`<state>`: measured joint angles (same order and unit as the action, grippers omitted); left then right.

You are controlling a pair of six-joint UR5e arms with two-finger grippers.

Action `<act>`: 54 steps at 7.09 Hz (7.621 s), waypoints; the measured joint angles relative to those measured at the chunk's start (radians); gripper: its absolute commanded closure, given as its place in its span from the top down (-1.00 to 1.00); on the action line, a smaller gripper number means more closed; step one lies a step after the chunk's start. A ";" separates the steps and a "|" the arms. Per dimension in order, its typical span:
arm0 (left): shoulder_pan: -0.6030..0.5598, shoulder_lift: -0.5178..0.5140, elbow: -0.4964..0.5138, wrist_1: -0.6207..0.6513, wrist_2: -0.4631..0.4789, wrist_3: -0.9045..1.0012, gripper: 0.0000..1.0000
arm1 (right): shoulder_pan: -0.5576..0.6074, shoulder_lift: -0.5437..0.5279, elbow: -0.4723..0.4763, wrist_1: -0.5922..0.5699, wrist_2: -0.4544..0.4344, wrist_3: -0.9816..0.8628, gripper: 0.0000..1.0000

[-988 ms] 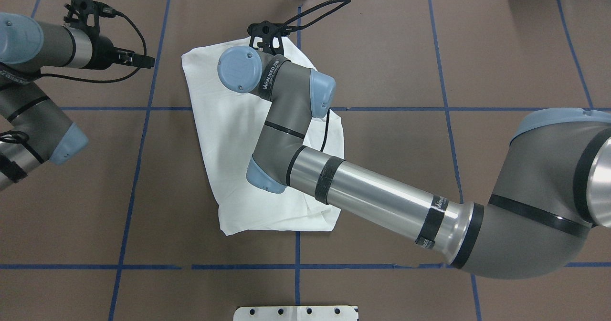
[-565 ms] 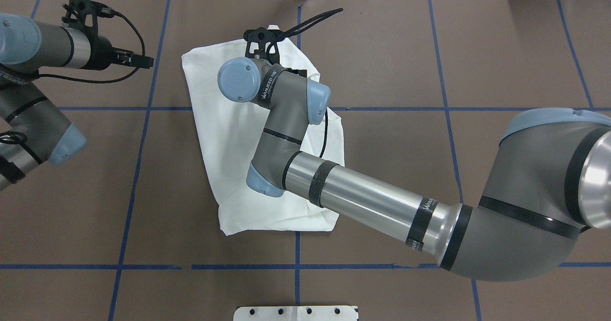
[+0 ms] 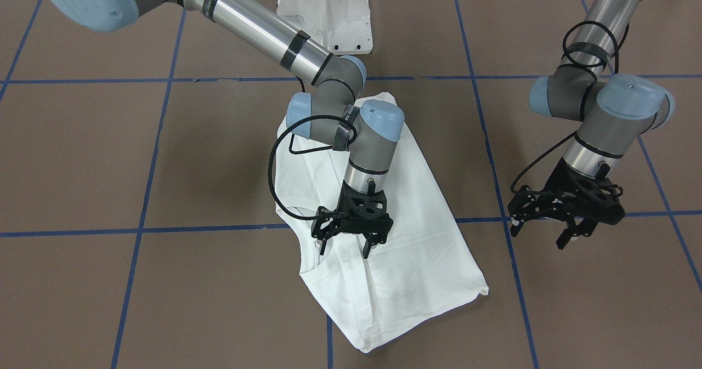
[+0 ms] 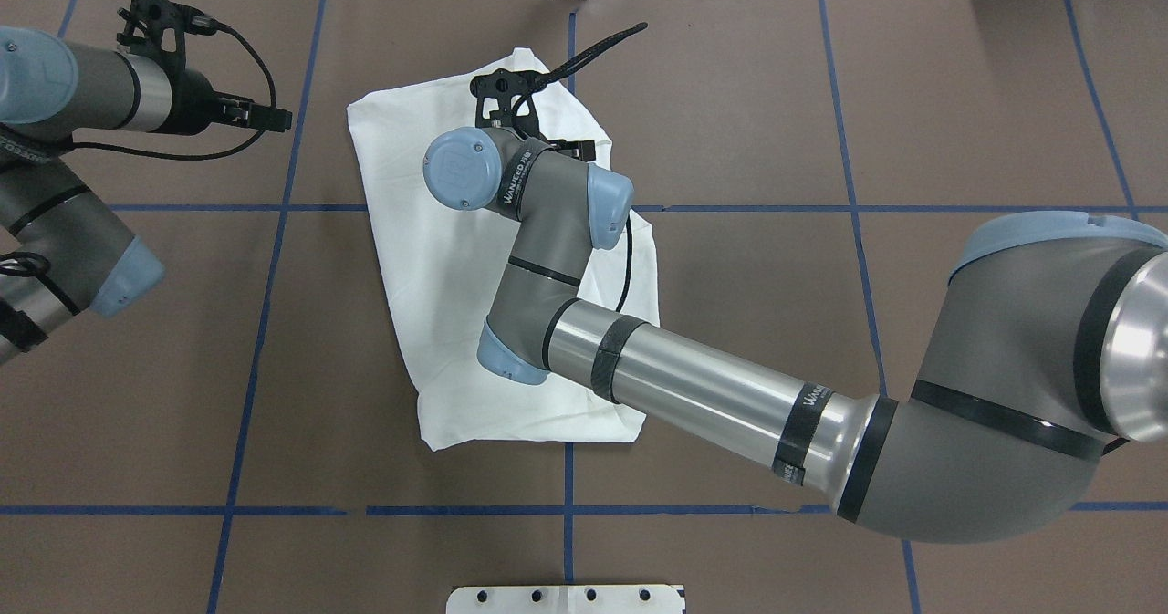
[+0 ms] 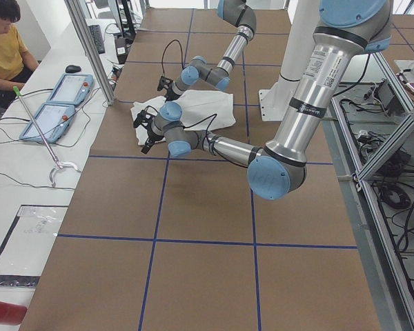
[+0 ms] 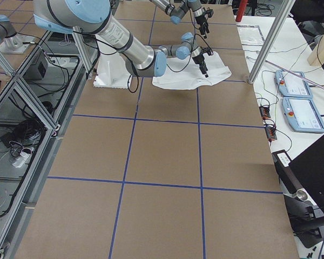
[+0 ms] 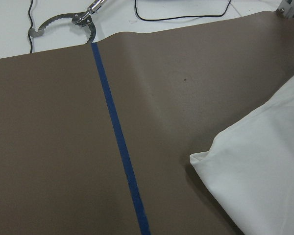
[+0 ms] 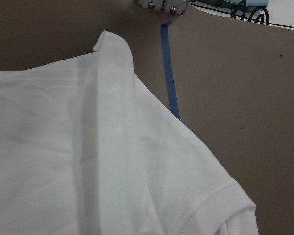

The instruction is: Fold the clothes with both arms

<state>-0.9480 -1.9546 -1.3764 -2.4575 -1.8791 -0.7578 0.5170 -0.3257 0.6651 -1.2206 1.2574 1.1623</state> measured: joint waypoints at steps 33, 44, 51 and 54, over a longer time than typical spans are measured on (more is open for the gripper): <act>0.099 0.154 -0.319 0.017 -0.050 -0.262 1.00 | -0.124 -0.378 0.699 -0.224 0.130 0.075 0.48; 0.103 0.155 -0.310 0.016 -0.048 -0.261 1.00 | -0.120 -0.409 0.745 -0.394 0.072 0.001 0.23; 0.106 0.157 -0.310 0.016 -0.048 -0.261 1.00 | -0.163 -0.565 0.866 -0.249 -0.016 -0.022 1.00; 0.106 0.156 -0.309 0.016 -0.048 -0.260 1.00 | -0.187 -0.629 0.956 -0.317 -0.019 -0.023 1.00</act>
<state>-0.8422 -1.7987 -1.6858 -2.4419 -1.9267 -1.0176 0.3298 -0.9543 1.6212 -1.5378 1.2381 1.1395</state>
